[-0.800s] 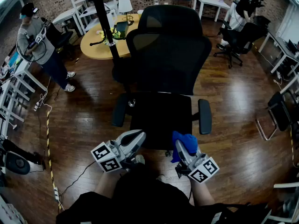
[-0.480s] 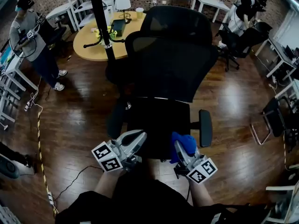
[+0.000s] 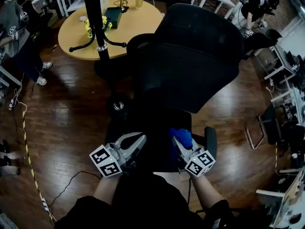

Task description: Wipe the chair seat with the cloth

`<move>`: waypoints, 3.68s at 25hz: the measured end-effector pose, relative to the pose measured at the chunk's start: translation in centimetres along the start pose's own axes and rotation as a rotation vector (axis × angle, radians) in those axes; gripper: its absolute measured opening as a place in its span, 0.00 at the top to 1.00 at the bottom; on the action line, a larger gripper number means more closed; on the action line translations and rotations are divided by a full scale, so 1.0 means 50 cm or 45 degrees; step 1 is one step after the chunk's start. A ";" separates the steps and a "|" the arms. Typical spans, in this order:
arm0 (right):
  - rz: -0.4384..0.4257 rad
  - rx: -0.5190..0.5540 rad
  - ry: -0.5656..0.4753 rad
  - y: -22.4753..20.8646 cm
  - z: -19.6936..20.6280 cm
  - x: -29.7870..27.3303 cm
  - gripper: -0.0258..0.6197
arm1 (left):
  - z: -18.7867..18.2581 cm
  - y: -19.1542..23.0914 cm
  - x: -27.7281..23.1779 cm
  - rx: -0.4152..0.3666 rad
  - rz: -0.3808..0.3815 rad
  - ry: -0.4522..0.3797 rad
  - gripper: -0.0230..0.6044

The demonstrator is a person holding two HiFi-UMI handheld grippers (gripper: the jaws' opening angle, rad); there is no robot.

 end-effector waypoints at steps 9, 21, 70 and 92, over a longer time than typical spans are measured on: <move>-0.086 -0.105 0.337 -0.206 0.276 -0.357 0.91 | 0.079 0.178 0.015 0.134 -0.286 -0.107 0.98; 0.090 0.027 0.652 -0.316 0.576 -0.669 0.91 | 0.187 0.295 0.037 0.234 -0.335 -0.125 0.98; 0.459 0.131 0.665 -0.613 0.490 -0.278 0.91 | 0.220 0.274 -0.059 0.221 -0.229 0.094 0.98; 0.092 0.138 0.705 -0.244 0.643 -0.550 0.91 | 0.180 0.247 0.086 0.217 -0.330 -0.078 0.98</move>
Point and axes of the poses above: the fingertips, and each gripper's own axes: x backward along the fingers, y to its left, z out of its underside, the point moved 1 cm from there along x, backward along the fingers, and after that the axes turned 3 degrees about x, right-handed, at the moved point
